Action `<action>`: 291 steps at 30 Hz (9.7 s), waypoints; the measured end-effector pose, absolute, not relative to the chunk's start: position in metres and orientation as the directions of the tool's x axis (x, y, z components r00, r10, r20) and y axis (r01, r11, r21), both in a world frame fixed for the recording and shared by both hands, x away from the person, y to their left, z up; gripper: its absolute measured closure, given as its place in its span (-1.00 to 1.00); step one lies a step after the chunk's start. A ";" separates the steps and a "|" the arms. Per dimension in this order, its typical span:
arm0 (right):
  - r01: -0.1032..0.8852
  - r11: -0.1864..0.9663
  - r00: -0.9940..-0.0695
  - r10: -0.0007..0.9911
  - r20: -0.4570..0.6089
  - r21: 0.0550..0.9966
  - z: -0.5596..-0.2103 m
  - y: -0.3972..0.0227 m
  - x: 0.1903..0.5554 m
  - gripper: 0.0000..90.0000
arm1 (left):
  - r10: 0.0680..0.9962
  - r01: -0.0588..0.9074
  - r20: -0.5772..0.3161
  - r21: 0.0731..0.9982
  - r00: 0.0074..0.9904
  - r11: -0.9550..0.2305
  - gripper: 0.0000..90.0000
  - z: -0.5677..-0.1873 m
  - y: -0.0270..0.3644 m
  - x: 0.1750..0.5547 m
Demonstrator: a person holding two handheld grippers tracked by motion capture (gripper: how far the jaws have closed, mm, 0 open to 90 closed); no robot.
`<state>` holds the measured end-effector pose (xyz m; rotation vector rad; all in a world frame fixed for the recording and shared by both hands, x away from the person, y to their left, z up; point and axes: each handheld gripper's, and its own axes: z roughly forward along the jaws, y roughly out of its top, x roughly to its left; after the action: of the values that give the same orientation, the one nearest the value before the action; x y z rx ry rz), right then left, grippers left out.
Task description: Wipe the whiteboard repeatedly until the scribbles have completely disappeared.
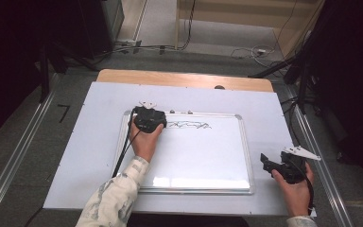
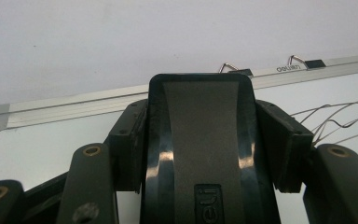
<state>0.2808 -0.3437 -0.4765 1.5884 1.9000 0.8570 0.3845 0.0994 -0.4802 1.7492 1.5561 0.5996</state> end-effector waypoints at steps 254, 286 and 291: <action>0.658 0.124 -0.201 0.980 0.014 0.742 -0.479 -0.344 0.280 -0.59 | 0.911 0.575 0.052 0.761 0.408 -0.301 -0.08 -0.488 -0.075 0.409; 0.665 0.134 -0.198 0.980 0.000 0.735 -0.481 -0.341 0.281 -0.58 | 0.942 0.589 0.046 0.770 0.331 -0.245 -0.08 -0.490 -0.004 0.399; 0.667 0.135 -0.196 0.981 -0.003 0.733 -0.481 -0.341 0.282 -0.58 | 0.947 0.592 0.044 0.770 0.319 -0.235 -0.08 -0.491 0.009 0.396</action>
<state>0.2816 -0.3409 -0.4808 1.5774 1.9267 0.8377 0.3965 0.0088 -0.4906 1.9310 1.3574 0.6916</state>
